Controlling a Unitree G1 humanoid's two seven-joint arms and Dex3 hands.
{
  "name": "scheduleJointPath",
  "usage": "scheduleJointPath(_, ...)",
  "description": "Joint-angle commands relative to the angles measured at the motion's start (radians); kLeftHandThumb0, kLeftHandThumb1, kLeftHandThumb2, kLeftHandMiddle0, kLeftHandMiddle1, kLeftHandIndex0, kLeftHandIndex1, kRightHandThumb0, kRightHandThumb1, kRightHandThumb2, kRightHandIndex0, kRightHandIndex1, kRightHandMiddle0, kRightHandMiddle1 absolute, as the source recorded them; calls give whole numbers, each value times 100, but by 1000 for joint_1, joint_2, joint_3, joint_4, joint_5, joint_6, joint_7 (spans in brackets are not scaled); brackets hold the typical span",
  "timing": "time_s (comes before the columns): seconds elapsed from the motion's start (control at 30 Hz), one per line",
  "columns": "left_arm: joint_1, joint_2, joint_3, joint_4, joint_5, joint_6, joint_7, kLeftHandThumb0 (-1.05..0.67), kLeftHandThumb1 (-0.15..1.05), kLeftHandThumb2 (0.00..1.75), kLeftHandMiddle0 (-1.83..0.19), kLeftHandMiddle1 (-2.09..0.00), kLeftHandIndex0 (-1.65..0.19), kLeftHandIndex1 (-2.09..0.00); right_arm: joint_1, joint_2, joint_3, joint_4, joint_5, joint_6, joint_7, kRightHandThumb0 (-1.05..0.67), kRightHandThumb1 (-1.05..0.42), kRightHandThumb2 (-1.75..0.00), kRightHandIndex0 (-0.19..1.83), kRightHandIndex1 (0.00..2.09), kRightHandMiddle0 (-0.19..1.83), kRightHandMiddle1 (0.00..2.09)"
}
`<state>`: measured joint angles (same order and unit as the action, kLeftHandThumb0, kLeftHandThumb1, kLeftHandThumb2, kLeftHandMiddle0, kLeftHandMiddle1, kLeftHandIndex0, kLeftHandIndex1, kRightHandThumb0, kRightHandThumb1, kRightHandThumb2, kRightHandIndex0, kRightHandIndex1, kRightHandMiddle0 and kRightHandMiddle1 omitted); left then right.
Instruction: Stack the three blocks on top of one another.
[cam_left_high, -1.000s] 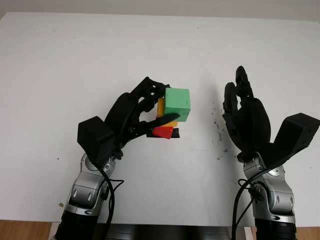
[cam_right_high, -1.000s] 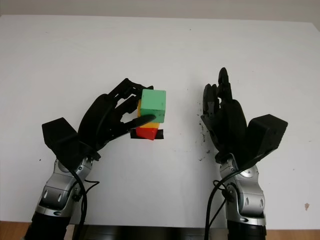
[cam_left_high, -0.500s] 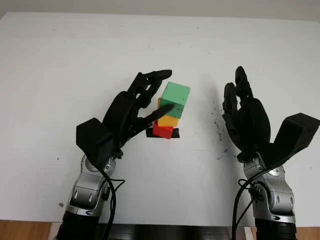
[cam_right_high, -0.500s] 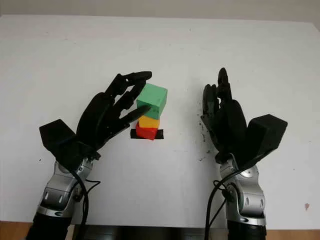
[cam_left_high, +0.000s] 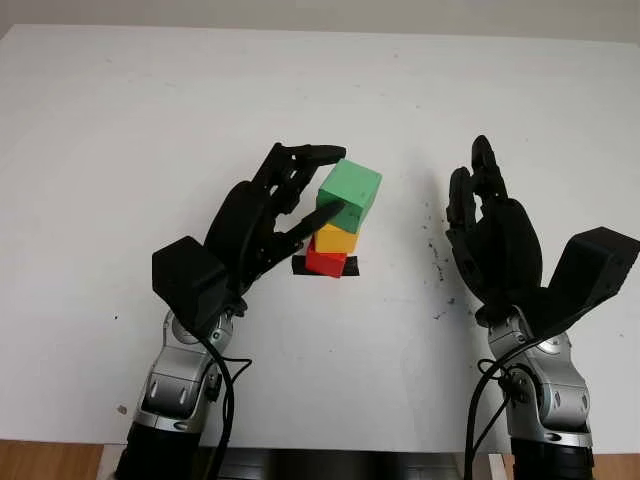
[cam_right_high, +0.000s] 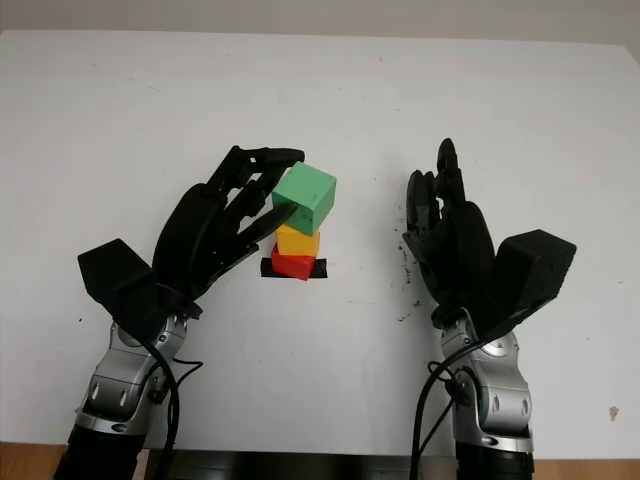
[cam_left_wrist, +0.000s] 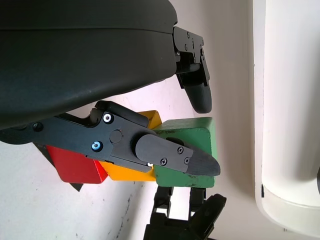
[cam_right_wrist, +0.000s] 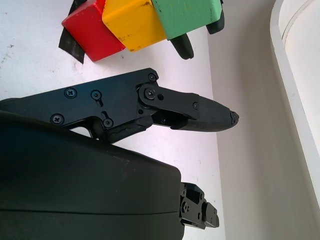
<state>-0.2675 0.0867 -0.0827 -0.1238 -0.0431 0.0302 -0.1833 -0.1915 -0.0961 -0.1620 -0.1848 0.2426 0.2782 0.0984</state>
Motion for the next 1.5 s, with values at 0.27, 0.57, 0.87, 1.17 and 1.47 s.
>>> scheduleJointPath(0.27, 39, -15, 19, 2, -90, -45, -52, -60, 105, 38, -12, -4, 18, -104, 18, -10, -3, -21, 4, 5, 9, -60, -105, -56, -19, 0, -19, 1)
scheduleJointPath(0.57, 77, -7, 87, -6, -190, -64, -95, -59, 105, 49, -3, -2, 19, -71, 11, -10, -13, -8, 8, -2, 15, -60, -105, -55, -19, 0, -19, 1)
scheduleJointPath(0.87, 41, -24, 208, 72, -156, -130, 67, -78, 105, 50, -3, -5, 3, -23, -10, -26, -11, 6, -8, -11, 25, -61, -105, -58, -19, 0, -18, 2)
scheduleJointPath(1.17, -93, 114, 277, 318, -97, -169, 71, -84, 105, 63, 18, -2, 17, -3, -68, -21, -13, 32, -7, 2, -3, -61, -105, -65, -19, 0, -19, 1)
scheduleJointPath(1.47, -148, 151, 295, 408, -140, -162, 6, -85, 105, 59, 18, -5, 16, -5, -98, -17, -11, 69, -24, -22, -28, -63, -105, -73, -19, 0, -19, 0)
